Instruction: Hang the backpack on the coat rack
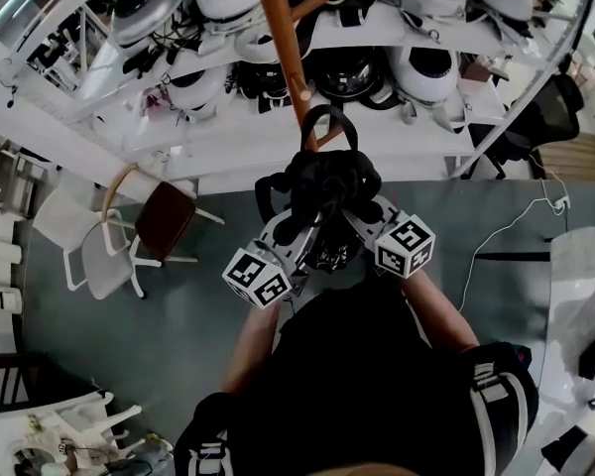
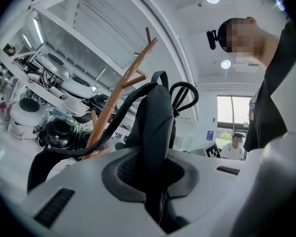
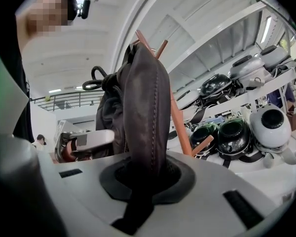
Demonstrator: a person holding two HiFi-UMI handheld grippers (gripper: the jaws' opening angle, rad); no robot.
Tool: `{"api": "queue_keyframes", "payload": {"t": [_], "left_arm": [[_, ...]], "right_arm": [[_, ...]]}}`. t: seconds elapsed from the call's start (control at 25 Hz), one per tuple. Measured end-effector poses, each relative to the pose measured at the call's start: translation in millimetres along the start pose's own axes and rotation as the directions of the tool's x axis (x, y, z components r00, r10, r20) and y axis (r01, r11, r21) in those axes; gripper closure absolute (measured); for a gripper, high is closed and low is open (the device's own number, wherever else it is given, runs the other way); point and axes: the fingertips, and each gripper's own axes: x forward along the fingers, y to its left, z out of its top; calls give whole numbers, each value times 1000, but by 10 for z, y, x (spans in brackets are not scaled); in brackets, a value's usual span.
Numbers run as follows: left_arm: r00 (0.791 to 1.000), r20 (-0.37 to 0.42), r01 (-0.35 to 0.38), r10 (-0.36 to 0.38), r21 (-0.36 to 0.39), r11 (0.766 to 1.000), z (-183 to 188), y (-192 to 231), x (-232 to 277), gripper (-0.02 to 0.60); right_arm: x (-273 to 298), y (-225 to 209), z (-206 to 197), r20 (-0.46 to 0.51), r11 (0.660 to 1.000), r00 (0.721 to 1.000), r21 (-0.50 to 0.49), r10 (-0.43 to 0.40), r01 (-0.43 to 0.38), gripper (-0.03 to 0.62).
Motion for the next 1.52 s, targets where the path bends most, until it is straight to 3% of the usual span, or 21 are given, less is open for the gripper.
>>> {"api": "queue_keyframes", "payload": {"t": [0.68,1.52], "left_arm": [[997,22,-72,72,-13,997,159,488,430,528],[991,-7,-131,130,-58,990,24,930,607,528]], "right_arm": [[378,-505,195,-68,998,996,-17,62,-63,542],[692,-822,38,-148,995,984,8,100,-100,542]]}}
